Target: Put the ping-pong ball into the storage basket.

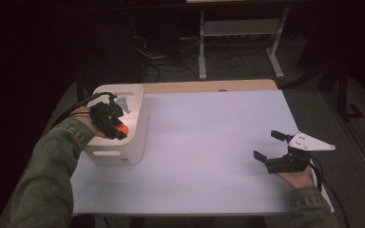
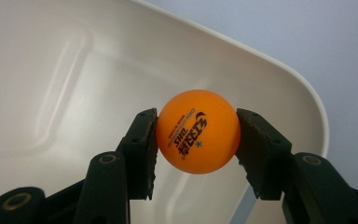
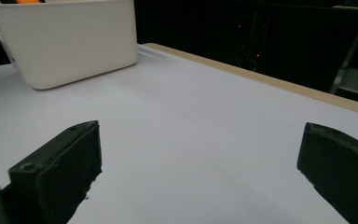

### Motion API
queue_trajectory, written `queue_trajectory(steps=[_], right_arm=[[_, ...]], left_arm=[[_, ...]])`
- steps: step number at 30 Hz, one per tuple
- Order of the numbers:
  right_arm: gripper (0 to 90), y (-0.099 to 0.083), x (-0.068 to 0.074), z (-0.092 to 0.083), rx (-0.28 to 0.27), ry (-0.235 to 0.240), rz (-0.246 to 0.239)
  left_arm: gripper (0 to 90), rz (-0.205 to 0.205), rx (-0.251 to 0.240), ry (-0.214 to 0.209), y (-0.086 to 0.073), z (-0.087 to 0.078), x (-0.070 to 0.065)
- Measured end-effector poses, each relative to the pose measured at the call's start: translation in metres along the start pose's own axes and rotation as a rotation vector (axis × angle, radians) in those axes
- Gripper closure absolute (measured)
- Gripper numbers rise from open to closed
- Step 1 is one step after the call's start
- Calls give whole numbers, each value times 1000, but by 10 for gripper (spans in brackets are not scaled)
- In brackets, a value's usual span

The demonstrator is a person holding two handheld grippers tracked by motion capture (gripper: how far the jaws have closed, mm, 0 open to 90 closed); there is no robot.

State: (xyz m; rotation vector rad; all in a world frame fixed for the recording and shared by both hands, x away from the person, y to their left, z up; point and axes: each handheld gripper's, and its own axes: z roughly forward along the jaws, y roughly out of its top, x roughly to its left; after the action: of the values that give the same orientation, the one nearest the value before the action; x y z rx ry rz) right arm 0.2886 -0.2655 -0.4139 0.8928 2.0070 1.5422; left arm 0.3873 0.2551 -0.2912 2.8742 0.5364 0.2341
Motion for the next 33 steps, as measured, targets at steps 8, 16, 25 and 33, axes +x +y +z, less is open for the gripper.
queue_trajectory(steps=[8, 16, 25, 33], right_arm=[[0, 1, 2, 0, 5, 5, -6], [0, 1, 2, 0, 7, 5, -7], [0, 1, 1, -1, 6, 3, -8], [0, 1, 1, -2, 5, -1, -7]], left_arm=[[503, -6, 20, -4, 2, 13, 2], [503, -18, 14, -24, 1, 21, 4], [503, -36, 41, -23, -2, 29, 7], [500, -41, 54, -35, -2, 31, 8]])
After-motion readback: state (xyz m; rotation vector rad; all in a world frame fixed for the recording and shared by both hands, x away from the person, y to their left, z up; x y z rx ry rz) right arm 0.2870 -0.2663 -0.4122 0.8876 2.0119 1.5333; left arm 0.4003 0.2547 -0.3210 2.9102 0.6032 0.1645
